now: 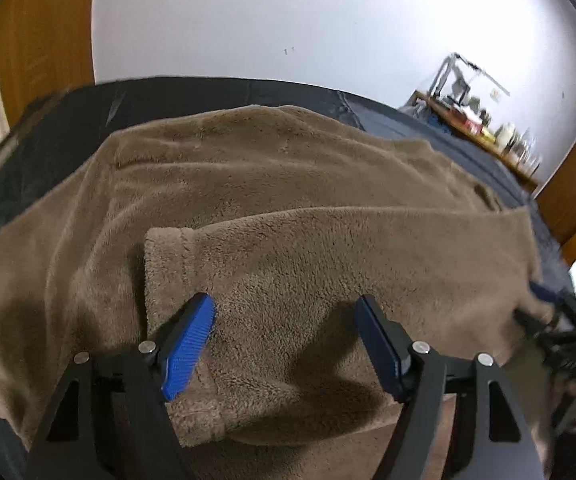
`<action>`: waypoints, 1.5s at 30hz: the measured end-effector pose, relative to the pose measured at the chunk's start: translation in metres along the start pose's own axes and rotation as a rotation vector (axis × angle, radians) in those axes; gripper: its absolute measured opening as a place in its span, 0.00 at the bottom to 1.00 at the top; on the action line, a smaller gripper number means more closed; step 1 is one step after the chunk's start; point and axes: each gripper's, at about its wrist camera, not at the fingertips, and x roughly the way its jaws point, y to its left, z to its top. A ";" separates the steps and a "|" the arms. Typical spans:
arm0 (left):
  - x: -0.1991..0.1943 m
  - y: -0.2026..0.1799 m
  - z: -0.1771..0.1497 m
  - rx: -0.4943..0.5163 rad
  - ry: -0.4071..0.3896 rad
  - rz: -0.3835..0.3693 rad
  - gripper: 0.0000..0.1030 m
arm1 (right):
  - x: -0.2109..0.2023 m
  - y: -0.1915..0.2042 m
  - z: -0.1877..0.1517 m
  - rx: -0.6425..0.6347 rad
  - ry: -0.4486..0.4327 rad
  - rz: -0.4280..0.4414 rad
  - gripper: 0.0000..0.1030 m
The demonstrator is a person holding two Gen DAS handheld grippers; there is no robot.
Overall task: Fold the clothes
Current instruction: 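Lay the sleeve flat across the fleece with the left gripper and open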
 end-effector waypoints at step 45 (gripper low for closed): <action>-0.001 0.006 0.002 -0.034 -0.019 -0.103 0.88 | 0.054 -0.045 0.074 0.015 0.064 -0.091 0.99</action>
